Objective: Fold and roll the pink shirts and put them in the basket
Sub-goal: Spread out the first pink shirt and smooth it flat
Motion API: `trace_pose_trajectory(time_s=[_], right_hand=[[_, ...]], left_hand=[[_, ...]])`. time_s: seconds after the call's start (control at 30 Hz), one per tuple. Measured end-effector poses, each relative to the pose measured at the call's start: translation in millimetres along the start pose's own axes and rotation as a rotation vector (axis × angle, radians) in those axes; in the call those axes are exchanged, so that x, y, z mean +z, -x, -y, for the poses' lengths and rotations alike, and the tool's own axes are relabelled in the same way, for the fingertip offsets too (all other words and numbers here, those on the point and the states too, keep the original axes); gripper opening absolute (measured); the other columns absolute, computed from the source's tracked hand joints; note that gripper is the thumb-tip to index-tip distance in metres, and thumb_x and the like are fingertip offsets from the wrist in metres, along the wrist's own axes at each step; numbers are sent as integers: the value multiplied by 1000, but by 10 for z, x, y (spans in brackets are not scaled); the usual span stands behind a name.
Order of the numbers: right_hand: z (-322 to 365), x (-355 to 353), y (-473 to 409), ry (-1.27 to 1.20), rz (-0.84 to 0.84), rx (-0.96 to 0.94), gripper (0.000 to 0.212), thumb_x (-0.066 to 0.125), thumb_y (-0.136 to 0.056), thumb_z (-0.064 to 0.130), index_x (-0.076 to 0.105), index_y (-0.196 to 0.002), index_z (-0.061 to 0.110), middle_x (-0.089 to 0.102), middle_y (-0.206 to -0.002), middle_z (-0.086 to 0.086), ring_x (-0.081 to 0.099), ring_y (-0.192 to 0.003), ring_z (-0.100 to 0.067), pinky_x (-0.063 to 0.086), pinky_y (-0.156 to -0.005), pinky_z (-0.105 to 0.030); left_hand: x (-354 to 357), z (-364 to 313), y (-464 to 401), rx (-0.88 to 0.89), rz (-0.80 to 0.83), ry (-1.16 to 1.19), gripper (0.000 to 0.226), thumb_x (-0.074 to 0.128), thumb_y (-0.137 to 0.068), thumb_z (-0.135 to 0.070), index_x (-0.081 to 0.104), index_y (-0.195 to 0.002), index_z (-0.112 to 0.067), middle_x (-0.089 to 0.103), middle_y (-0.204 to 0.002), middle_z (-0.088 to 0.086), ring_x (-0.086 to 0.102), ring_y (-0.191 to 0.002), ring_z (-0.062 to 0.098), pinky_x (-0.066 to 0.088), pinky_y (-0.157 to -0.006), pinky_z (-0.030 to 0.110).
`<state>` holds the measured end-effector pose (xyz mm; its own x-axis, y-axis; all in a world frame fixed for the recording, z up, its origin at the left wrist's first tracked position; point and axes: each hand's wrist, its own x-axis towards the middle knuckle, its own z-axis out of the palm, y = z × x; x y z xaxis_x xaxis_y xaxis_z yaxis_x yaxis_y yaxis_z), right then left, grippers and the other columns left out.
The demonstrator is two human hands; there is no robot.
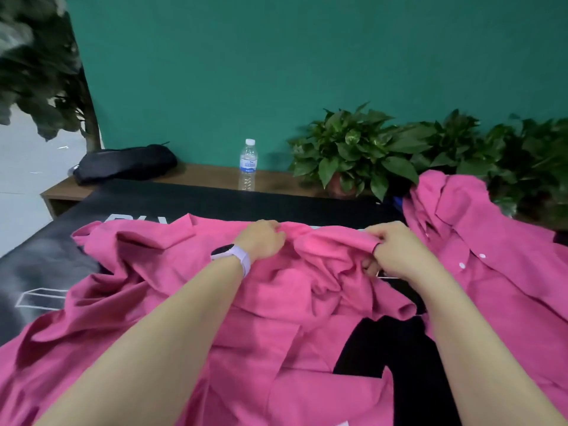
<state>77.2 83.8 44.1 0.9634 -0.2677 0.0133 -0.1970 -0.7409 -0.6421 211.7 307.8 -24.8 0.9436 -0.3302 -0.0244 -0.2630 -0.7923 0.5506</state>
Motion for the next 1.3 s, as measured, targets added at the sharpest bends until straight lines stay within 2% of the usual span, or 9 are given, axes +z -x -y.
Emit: trace_pose_trajectory(time_s=[0.07,0.2,0.3,0.4,0.53,0.67,0.8,0.97,1.3], right_hand=[[-32,34,-230,-39,-166,-63,58,40,-72,-8,76,-100,28,77,-80,-3,74,-78,-23,58,-66,-38],[-231,86,-650,-76,-478,-173,47,47,-71,0,76,-99,25,72,-87,6,67,-91,-23,41,-72,-26],[-523,281,-842,-55,-417,-139,47,51,-84,-1,70,-120,22,72,-110,0,64,-112,-28,45,-85,-30],[-789,413,-936,36,-272,-14,69,54,-92,4,36,-156,22,56,-141,-14,50,-130,-36,40,-108,-43],[-609,357,-938,163,-481,-111,71,53,-87,7,34,-154,20,48,-142,-15,46,-127,-38,41,-105,-53],[-281,593,-680,179,-273,-402,44,54,-98,31,55,-141,18,51,-144,-5,44,-134,-28,35,-113,-47],[-222,811,-653,225,-10,-294,68,29,-100,67,25,-158,34,34,-161,0,30,-148,-24,23,-121,-50],[-395,871,-754,352,143,-79,81,15,-94,78,3,-162,35,13,-169,-5,15,-155,-29,13,-123,-49],[-413,827,-698,373,132,118,99,1,-83,88,9,-162,29,16,-167,-15,9,-152,-44,8,-122,-57]], left_hand=[[158,40,-49,94,-73,-111,43,44,-100,-29,56,-137,-12,52,-142,12,46,-135,30,37,-110,41],[364,196,-123,104,-82,-284,63,41,-98,-51,34,-155,-23,21,-165,7,18,-152,20,14,-123,40],[361,230,-175,46,-78,-290,71,37,-95,-58,26,-157,-25,12,-168,4,8,-154,18,6,-125,42],[335,267,-225,-39,-81,-324,82,33,-91,-66,19,-160,-24,6,-168,3,3,-155,19,3,-125,44],[297,272,-292,-81,-29,-351,84,30,-94,-66,8,-161,-20,-3,-168,5,-4,-155,22,-1,-125,46],[274,268,-291,-66,-16,-366,82,29,-97,-63,6,-161,-19,-3,-168,6,-4,-155,22,0,-125,47],[225,188,-213,-60,-14,-385,73,32,-101,-55,19,-159,-14,11,-167,13,10,-154,27,8,-124,46],[144,-40,59,-108,-85,-579,50,34,-102,-44,62,-129,-13,56,-134,16,53,-121,35,39,-100,40],[-74,117,-491,-138,190,-448,73,23,-103,-62,28,-157,-13,19,-164,16,14,-153,32,14,-124,44]])
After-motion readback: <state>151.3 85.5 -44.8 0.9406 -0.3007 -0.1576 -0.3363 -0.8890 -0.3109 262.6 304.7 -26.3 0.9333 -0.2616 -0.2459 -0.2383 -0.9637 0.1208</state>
